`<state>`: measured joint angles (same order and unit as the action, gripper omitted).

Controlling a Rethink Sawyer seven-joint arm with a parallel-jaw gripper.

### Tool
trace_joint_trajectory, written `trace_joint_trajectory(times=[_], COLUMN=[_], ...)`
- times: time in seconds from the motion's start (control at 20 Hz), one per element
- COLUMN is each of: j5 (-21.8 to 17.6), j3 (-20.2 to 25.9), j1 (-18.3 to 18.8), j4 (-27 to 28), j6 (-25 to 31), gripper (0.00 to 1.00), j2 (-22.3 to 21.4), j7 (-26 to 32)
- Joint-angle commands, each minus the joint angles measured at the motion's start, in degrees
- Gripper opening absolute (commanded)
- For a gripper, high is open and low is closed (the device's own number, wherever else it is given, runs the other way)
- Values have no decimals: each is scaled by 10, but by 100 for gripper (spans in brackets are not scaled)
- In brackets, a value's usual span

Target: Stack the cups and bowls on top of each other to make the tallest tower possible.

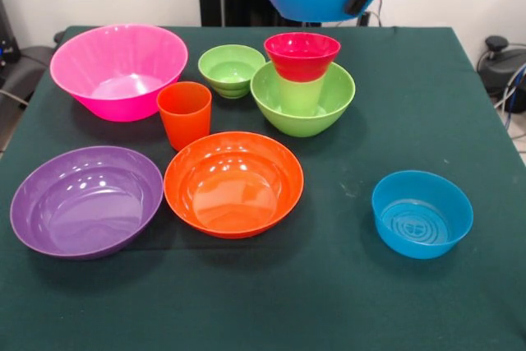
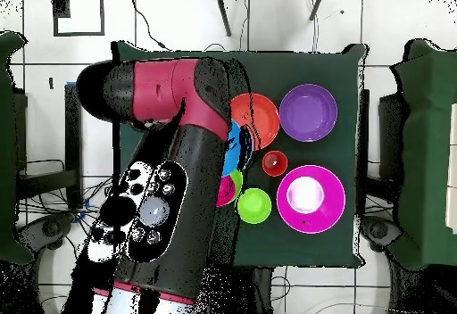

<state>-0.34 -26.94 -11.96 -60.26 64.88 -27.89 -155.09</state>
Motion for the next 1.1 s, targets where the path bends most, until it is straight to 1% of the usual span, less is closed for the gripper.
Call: trace_joint_trajectory(times=[0.05,0.3,0.45,0.65,0.75,1.0,1.1], j5=[-55,-49,-53,-66,-66,-56,-52], j3=[85,110,118,112,112,119,121], j1=[36,48,50,48,52,57,57], j4=[32,44,76,132,152,166,172], j6=[155,134,138,163,174,169,177], gripper=[0,0,0,0,0,0,0], j2=[0,38,70,108,121,140,146], j7=[224,214,205,210,221,218,222])
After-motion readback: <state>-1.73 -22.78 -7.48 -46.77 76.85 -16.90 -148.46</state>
